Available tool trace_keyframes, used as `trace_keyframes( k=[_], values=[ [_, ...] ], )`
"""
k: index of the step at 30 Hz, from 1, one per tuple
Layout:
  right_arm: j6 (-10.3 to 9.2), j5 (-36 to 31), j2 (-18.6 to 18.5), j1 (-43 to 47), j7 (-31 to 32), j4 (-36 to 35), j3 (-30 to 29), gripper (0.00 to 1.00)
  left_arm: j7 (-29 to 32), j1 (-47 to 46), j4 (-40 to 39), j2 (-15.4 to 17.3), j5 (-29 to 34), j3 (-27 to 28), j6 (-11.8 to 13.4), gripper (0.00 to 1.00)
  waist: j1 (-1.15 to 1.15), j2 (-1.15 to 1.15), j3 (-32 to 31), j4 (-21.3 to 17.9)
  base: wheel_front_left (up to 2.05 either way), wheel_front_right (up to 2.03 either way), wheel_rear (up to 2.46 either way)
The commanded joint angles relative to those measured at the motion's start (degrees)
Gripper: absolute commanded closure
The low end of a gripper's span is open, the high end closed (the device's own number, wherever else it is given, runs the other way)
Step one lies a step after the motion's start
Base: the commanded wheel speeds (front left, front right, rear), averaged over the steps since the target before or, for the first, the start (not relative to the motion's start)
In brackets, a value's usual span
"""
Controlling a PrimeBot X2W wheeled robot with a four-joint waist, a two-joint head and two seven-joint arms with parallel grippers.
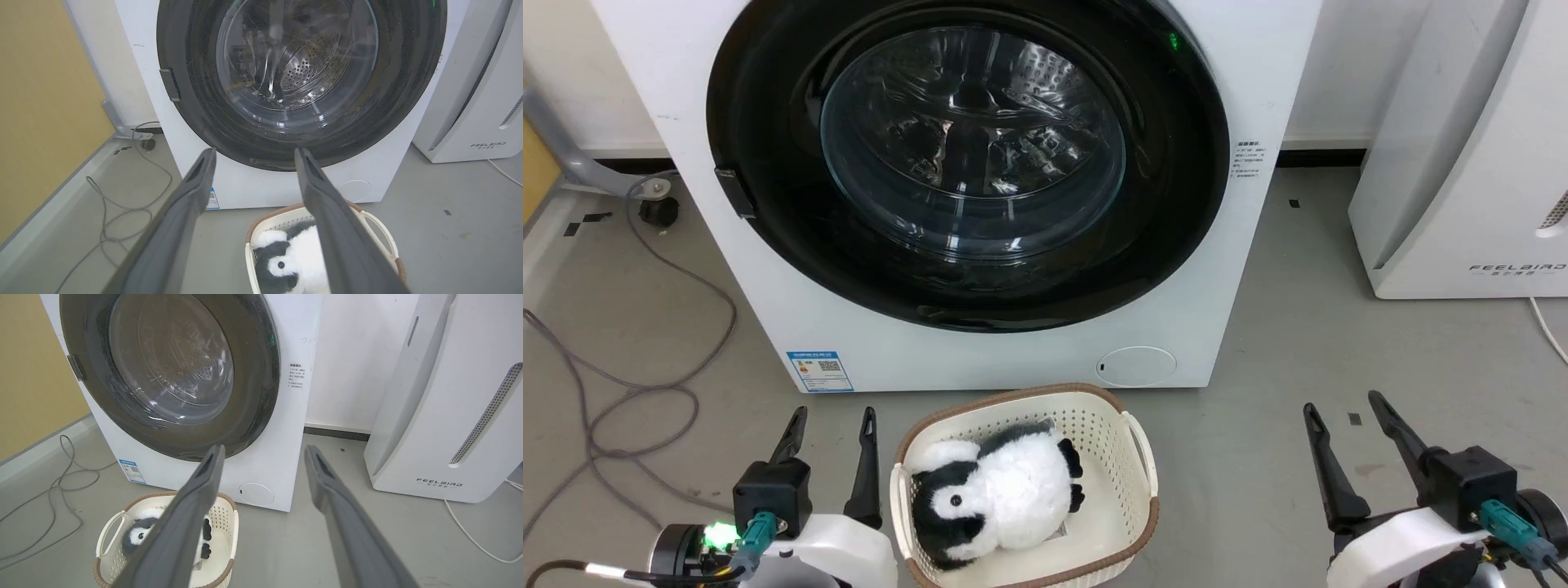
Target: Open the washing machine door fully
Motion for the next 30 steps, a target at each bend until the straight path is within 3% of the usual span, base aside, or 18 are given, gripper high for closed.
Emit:
trace_keyframes(
  k=[1,11,13,22,30],
  values=[
    [0.00,1.0,0.0,0.0,-0.7,-0.5,-0.3,0.00,-0.6,-0.4,0.0,0.0,-0.4,-0.1,0.5,0.00,0.00,0.00,0.0,0.0,0.00,0.00,0.00],
    [0.01,3.6,0.0,0.0,-1.9,-1.3,-0.3,0.00,-1.8,-0.7,0.0,0.0,-0.6,-0.6,1.2,0.00,0.00,0.00,0.1,0.1,0.00,0.00,0.00],
    [0.01,4.3,0.0,0.1,-2.1,-1.4,-0.3,1.00,-2.0,-0.7,0.0,0.0,-0.6,-0.7,1.4,0.00,0.00,0.00,0.1,0.2,0.00,0.00,0.00],
    [0.01,13.3,0.0,0.2,-3.2,-0.8,0.3,1.00,-3.1,-0.8,0.1,0.0,-0.9,-1.1,2.0,0.00,0.00,0.00,0.1,0.3,0.00,0.00,0.00],
    [0.02,26.9,0.0,0.2,-4.1,0.0,1.2,1.00,-4.1,-1.1,0.2,0.0,-1.1,-1.6,2.5,0.00,0.00,0.00,0.3,0.4,0.00,0.00,0.00]
  ],
)
